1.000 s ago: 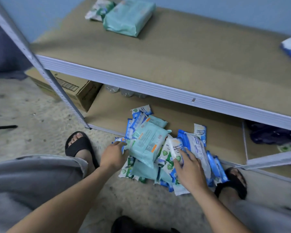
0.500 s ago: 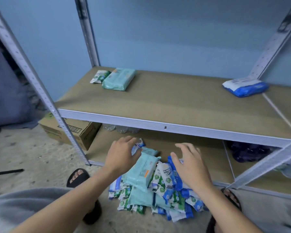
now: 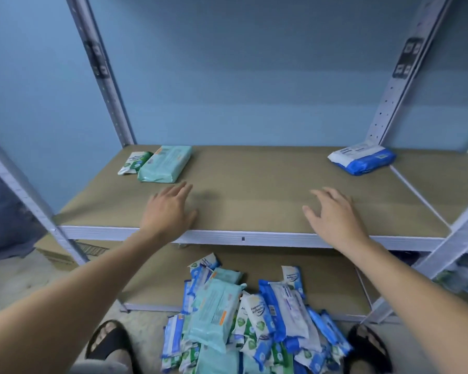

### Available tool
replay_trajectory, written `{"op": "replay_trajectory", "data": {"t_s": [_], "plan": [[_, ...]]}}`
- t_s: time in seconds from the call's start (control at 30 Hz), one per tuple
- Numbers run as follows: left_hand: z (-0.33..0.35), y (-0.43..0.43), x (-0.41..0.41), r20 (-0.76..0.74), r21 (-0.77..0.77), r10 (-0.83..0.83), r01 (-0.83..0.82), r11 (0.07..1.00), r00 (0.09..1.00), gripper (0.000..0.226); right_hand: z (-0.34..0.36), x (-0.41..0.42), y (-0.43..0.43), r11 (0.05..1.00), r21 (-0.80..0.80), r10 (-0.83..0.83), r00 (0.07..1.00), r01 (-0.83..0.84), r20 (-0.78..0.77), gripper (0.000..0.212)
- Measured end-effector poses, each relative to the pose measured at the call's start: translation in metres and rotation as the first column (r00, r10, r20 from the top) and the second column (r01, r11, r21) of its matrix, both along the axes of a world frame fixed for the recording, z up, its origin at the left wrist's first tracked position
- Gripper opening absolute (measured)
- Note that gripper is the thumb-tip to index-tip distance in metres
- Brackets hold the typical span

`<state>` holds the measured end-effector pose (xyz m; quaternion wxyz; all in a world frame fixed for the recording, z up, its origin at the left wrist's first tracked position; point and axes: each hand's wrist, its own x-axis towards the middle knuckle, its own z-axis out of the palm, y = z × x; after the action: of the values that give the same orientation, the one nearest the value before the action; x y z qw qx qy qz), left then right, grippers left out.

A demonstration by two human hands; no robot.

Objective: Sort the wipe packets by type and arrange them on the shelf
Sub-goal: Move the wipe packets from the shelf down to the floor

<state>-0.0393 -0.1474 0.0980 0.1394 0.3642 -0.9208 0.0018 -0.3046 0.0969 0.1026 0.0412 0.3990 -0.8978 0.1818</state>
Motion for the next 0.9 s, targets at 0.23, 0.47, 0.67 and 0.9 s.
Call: {"op": "replay_trajectory", "data": {"t_s": [0.23, 0.47, 0.67, 0.9], "plan": [[-0.007, -0.061, -0.028, 0.022, 0.126, 0.202, -0.203, 0.971, 0.979, 0.072, -0.019, -0.088, -0.009, 0.982, 0.091, -0.163, 0.987, 0.164, -0.018, 0.055], [-0.032, -0.1, -0.039, -0.046, 0.211, 0.3, -0.284, 0.935, 0.953, 0.068, -0.032, -0.15, -0.033, 0.959, -0.05, -0.278, 0.96, 0.279, 0.024, 0.056], [-0.039, -0.12, -0.053, -0.116, 0.205, 0.293, -0.266, 0.942, 0.949, 0.054, -0.029, -0.181, -0.047, 0.923, -0.21, -0.327, 0.945, 0.323, 0.015, 0.038], [-0.044, -0.133, -0.058, -0.154, 0.221, 0.324, -0.287, 0.932, 0.934, 0.058, -0.028, -0.195, -0.053, 0.897, -0.268, -0.367, 0.93, 0.351, -0.014, 0.008]]}}
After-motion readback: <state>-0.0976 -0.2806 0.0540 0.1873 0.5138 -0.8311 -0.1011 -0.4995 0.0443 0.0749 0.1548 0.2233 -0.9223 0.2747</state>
